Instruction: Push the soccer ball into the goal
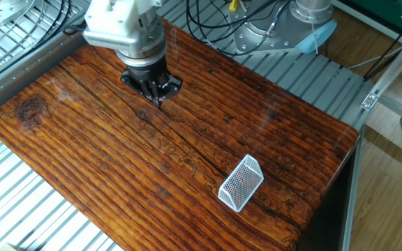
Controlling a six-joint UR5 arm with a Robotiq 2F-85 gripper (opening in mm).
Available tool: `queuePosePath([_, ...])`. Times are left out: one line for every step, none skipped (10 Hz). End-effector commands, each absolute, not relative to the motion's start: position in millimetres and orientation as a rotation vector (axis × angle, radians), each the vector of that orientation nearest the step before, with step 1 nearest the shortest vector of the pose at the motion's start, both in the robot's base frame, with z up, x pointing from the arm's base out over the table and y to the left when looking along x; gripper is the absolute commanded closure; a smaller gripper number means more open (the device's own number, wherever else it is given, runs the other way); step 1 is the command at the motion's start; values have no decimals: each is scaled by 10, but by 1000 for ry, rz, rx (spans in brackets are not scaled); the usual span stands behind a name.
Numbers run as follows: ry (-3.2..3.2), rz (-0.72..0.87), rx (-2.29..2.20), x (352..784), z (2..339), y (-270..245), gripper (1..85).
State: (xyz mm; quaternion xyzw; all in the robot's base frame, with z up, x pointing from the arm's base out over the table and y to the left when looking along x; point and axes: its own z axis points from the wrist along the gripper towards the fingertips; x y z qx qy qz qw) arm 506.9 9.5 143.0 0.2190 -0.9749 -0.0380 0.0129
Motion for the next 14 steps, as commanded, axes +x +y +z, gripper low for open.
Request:
queuePosePath([-2984,-119,815,4817,1374,-174,847])
queuePosePath([-2979,-89,822,4710,1324,-349,847])
queuePosePath([-2962,-57,826,4564,1251,-547,847])
queuePosePath([-2951,-35,849,4438,1148,-753,847])
queuePosePath([-2923,-14,874,4301,1084,-914,847])
queuePosePath([-2888,55,915,4212,1046,-1121,847])
queuePosePath([-2849,123,953,4145,1026,-1322,847])
queuePosePath([-2814,174,983,4081,975,-1489,847])
queuePosePath([-2796,179,1017,4062,902,-1544,847])
queuePosePath([-2769,154,1055,4029,831,-1554,847])
queuePosePath([-2730,149,1099,4000,775,-1601,847])
queuePosePath([-2694,129,1122,3943,705,-1604,847])
queuePosePath([-2655,68,1229,3923,604,-1527,847])
queuePosePath([-2642,-9,1268,3879,519,-1407,847])
